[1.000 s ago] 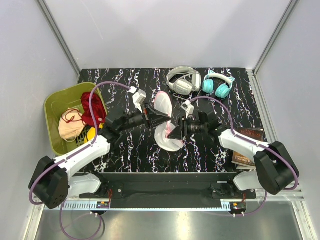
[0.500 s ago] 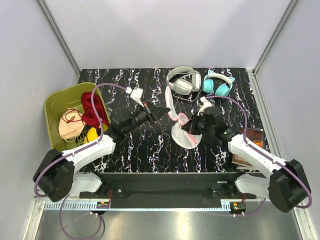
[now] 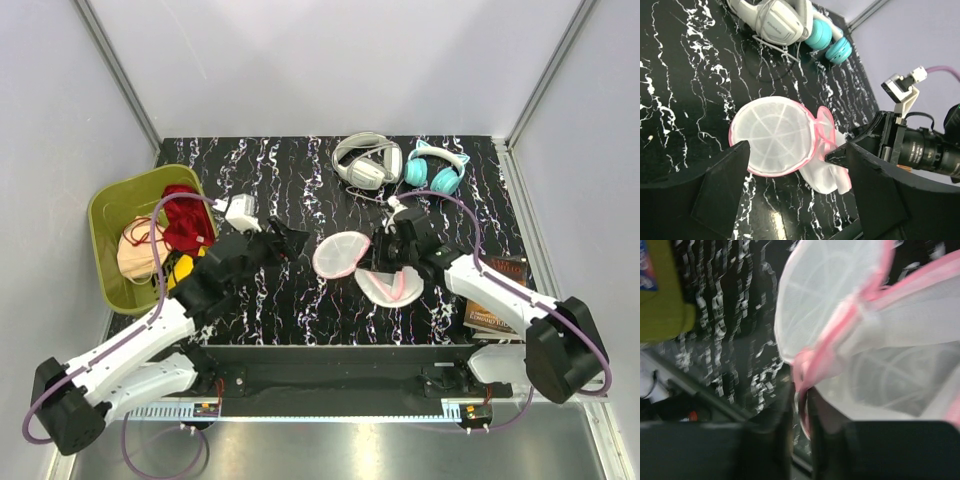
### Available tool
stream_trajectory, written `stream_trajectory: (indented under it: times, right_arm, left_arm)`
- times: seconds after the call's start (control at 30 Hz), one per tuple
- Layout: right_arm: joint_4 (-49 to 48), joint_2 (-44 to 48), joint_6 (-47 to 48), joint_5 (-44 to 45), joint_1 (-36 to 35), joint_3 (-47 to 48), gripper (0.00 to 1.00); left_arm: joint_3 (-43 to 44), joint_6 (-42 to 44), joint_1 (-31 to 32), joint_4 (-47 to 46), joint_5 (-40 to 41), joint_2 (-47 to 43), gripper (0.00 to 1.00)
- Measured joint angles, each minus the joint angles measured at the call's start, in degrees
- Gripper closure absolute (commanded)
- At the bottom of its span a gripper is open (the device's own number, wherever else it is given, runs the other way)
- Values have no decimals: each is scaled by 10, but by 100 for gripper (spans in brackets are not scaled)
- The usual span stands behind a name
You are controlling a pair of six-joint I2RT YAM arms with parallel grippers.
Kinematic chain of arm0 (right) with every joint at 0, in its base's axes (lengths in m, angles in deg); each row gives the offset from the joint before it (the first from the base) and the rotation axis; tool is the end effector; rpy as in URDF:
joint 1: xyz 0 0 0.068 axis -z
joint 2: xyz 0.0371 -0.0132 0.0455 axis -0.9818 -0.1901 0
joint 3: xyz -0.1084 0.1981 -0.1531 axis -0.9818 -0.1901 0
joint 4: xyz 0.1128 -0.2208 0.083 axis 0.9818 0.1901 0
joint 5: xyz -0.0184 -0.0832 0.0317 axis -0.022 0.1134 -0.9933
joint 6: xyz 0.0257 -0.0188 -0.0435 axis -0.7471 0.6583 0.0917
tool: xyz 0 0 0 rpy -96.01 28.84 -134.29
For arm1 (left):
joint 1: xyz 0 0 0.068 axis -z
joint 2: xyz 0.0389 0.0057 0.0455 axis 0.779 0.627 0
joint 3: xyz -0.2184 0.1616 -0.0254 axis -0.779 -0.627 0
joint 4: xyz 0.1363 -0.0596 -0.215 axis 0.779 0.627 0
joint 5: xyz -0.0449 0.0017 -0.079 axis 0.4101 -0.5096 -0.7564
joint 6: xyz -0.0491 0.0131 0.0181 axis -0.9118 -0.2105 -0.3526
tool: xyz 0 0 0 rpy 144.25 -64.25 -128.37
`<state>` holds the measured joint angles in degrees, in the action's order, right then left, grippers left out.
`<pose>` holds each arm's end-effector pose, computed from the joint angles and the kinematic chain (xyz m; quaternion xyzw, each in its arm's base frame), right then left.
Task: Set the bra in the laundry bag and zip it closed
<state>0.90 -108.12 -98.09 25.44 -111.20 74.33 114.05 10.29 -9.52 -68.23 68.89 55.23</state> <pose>0.2223 0.1486 0.2302 -0.0364 0.9064 0.3012 0.2939 0.1600 -0.1329 0.2936 -0.0621 0.7738 -0.3568 0.5196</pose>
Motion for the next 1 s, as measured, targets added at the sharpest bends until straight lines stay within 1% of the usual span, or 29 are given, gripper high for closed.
stream_trajectory:
  times: [0.03,0.07,0.1,0.13,0.17,0.23,0.3,0.4,0.43,0.5,0.57,0.67,0.7,0.77,0.8,0.83,0.9,0.93,1.0]
  right_arm:
    - [2,-6,-1,-15,-1,6,46]
    - [2,-14,-3,-31,-2,12,41]
    - [3,-23,-5,-50,-2,21,39]
    - [9,-33,-5,-68,-2,33,33]
    - [23,-44,-5,-82,-2,48,32]
    - [64,-59,-3,-90,1,83,33]
    - [102,-56,-3,-89,11,104,35]
    - [155,-18,-6,-73,45,107,43]
    - [168,-5,-8,-66,57,107,48]
    - [187,12,-10,-51,76,107,51]
    - [200,11,-13,-39,84,106,57]
    - [214,-16,-9,-25,93,102,64]
    - [218,-29,-4,-16,97,101,64]
    - [225,-53,6,2,103,101,64]
    - [228,-63,12,9,106,101,61]
    - [229,-74,19,15,108,101,58]
    - [230,-89,28,26,112,101,53]
    - [229,-100,34,31,113,101,53]
    - [229,-118,42,40,115,101,53]
  left_arm:
    - [8,5,2,11,0,6,21]
    - [16,9,4,18,0,14,21]
    - [27,14,7,29,-1,31,21]
    - [43,21,11,35,-6,53,21]
    - [63,29,13,36,-16,87,22]
    - [98,44,15,47,-34,142,23]
    - [137,62,16,47,-58,205,25]
    - [172,86,20,47,-87,269,24]
    - [183,92,22,49,-97,287,23]
    - [209,105,26,52,-119,330,23]
    - [227,113,34,53,-136,365,23]
    - [249,121,44,62,-154,413,24]
    - [256,123,46,65,-158,428,29]
    - [266,127,50,71,-165,453,34]
    - [271,128,52,75,-169,466,38]
    - [276,129,52,80,-174,477,45]
    - [288,127,54,87,-183,499,49]
    - [293,125,55,88,-186,508,53]
    - [299,123,58,91,-191,518,56]
